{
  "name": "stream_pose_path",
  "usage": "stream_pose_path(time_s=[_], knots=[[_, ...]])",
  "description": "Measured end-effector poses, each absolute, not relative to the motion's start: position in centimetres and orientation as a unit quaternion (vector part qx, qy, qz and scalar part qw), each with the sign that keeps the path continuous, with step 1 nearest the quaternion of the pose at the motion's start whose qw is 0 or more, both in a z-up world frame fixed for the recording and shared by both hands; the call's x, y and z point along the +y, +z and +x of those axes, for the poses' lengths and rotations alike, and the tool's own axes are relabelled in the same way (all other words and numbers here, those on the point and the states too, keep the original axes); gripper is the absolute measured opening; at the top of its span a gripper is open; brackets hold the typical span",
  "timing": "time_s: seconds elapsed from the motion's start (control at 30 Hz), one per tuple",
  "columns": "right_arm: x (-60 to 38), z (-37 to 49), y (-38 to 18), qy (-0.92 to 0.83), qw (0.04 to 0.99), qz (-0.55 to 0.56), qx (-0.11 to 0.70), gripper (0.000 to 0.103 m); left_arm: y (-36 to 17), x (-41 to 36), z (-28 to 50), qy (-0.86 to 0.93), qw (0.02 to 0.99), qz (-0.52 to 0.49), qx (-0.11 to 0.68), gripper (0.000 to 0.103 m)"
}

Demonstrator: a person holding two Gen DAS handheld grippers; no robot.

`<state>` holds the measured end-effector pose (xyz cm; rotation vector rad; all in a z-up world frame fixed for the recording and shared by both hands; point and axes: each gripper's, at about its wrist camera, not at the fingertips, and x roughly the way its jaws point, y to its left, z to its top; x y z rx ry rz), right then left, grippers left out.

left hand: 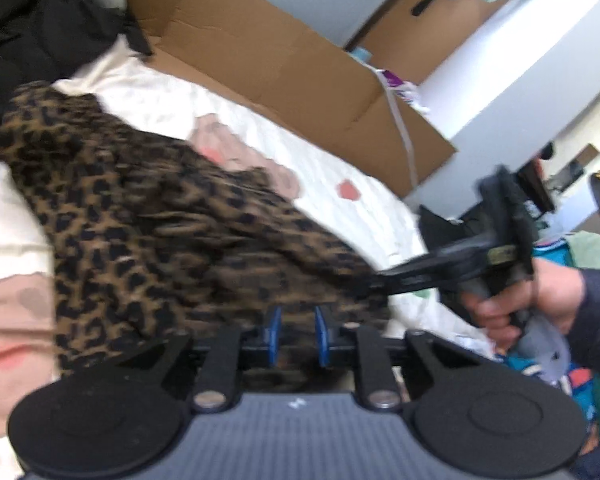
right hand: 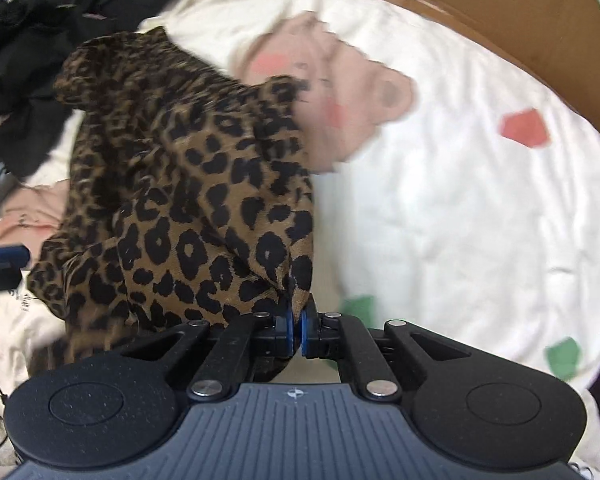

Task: Fold clothes
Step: 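Pull the leopard trousers out of the pile onto the open sheet with both tools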

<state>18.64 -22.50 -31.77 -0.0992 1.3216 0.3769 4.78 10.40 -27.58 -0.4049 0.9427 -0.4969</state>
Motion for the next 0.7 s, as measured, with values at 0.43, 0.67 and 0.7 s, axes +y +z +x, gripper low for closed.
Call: stream_pose_path(time_s=[0.43, 0.67, 0.7], knots=[[-30.3, 17.6, -30.5, 0.105, 0.79, -0.036, 0.603, 0.001, -31.5, 13.4, 8.1, -0.098, 0.863, -0.131, 0.478, 0.07], [-33.8, 16.7, -29.7, 0.054, 0.81, 0.001, 0.584, 0.001, -33.6, 13.6, 8.4, -0.088, 0.847, -0.131, 0.508, 0.073], [-34.3, 16.7, -29.8, 0.044, 0.814, 0.005, 0.579, 0.001, -33.9, 13.6, 8.4, -0.089, 0.844, -0.133, 0.512, 0.073]])
